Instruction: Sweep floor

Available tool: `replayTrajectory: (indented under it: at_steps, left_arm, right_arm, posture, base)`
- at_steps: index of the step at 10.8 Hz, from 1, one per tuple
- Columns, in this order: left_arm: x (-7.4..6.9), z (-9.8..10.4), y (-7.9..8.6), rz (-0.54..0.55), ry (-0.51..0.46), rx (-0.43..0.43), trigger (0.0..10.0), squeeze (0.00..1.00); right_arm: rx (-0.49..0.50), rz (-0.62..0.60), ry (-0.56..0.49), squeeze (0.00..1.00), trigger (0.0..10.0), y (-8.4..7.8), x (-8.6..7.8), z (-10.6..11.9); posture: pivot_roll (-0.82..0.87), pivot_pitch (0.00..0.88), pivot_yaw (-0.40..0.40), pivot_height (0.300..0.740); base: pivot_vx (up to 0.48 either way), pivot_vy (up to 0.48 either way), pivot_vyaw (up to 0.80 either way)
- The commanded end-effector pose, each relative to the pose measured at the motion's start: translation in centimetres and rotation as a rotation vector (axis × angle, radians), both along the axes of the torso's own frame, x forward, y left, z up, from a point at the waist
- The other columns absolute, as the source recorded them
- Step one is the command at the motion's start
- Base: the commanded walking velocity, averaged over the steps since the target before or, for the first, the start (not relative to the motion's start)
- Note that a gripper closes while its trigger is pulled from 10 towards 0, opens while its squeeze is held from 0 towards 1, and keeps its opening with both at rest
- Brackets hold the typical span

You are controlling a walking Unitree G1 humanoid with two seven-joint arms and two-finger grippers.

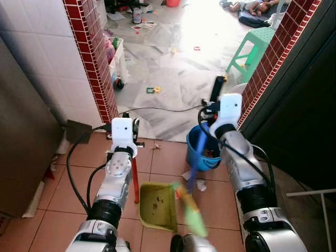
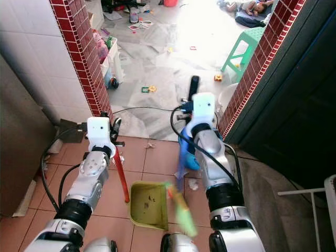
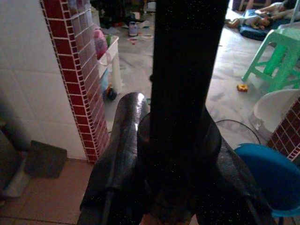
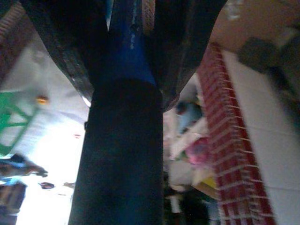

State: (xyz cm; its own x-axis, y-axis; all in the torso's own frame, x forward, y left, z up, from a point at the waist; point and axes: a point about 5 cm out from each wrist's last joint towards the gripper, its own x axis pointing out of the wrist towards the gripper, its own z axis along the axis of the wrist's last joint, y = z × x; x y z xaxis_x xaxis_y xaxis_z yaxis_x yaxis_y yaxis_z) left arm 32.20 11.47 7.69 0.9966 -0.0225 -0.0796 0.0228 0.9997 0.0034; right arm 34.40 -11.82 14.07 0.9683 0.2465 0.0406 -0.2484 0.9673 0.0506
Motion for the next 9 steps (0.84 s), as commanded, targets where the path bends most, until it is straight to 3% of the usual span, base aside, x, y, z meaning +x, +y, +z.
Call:
replayTrajectory:
  at_steps: [1,3,6,7,9]
  left_arm:
    - [0.4,0.6,-0.6,-0.016,-0.024,-0.01,10.0,0.0]
    - [0.6,0.5,-0.8,-0.022,-0.026,-0.01,10.0,0.0]
    - [0.8,0.3,-1.0,-0.028,-0.021,-0.007,10.0,0.0]
    - [0.8,0.2,-1.1,-0.031,-0.021,-0.006,10.0,0.0]
    - [0.8,0.2,-1.2,-0.034,-0.02,-0.005,10.0,0.0]
  right_arm:
    - [0.06,0.062,-0.049,0.0,10.0,0.9,0.2,2.0]
    - [0.095,0.128,-0.163,0.0,10.0,1.2,0.2,5.6]
    - [-0.078,0.035,-0.393,0.0,10.0,-1.0,0.6,10.1]
    - [-0.152,0.005,-0.441,0.0,10.0,-1.6,0.6,10.6]
    - [-0.259,-0.013,-0.417,0.0,10.0,-2.8,0.4,8.8]
  posture:
    - [-0.05,0.034,-0.068,0.74]
    - [-0.06,0.033,-0.069,0.74]
    - [-0.07,0.03,-0.068,0.74]
    - [-0.07,0.03,-0.068,0.74]
    - [-0.07,0.027,-0.071,0.74]
  base:
    - [0.0,0.0,0.0]
    - [0.0,0.0,0.0]
    - [0.0,0.0,0.0]
    - [0.0,0.0,0.0]
    - [0.0,0.0,0.0]
